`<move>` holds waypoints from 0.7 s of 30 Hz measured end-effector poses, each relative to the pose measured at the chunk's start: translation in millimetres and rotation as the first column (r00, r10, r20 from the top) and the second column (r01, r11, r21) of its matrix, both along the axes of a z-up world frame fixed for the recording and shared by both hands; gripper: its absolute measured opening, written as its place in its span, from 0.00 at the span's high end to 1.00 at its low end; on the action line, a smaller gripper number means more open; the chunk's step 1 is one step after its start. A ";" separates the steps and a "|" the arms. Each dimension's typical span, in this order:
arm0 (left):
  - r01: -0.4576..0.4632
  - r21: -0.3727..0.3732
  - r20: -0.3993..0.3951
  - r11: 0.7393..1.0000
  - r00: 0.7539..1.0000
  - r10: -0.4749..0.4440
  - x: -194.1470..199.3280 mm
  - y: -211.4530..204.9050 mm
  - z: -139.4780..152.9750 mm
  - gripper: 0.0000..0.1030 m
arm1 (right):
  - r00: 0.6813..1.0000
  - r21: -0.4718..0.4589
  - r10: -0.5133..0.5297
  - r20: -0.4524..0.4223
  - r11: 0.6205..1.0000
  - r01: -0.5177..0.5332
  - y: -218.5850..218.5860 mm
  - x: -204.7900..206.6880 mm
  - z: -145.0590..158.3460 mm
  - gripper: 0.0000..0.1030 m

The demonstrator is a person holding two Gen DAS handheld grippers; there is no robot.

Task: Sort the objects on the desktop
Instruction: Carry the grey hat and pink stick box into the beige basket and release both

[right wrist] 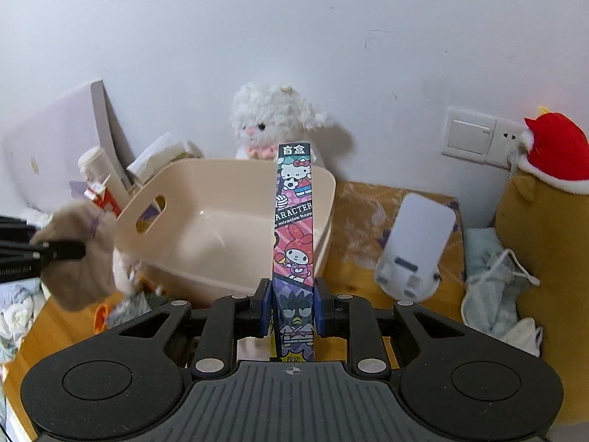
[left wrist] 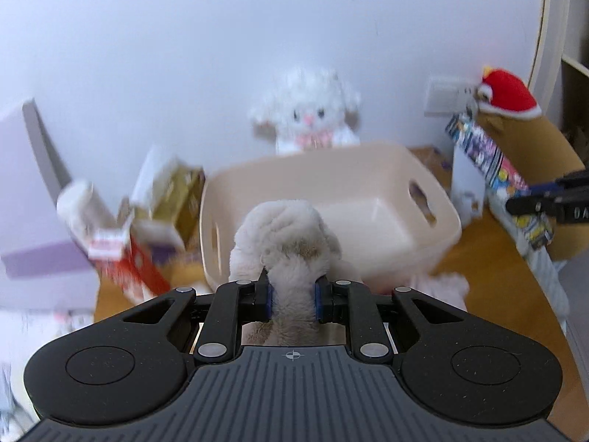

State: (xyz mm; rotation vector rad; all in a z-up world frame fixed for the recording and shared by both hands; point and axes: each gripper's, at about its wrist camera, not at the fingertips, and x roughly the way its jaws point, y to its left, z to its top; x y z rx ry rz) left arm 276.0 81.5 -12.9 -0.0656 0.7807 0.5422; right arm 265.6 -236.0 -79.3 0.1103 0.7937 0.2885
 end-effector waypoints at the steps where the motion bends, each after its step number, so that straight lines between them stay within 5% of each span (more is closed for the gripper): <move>1: 0.009 0.015 0.012 1.000 1.000 -0.009 5.7 4.3 2.4 0.82 | 1.000 0.006 -0.005 0.003 1.000 0.005 0.6 6.3 0.5 0.80; 10: 0.025 0.082 0.005 0.996 1.000 -0.025 61.6 41.3 -15.2 0.82 | 0.995 0.035 -0.059 0.080 0.998 0.056 19.8 59.5 0.9 0.80; 21: -0.034 -0.028 -0.173 0.999 0.985 0.029 107.6 63.5 -79.5 0.81 | 0.997 0.036 -0.050 -0.058 0.998 0.052 59.2 94.7 -46.3 0.80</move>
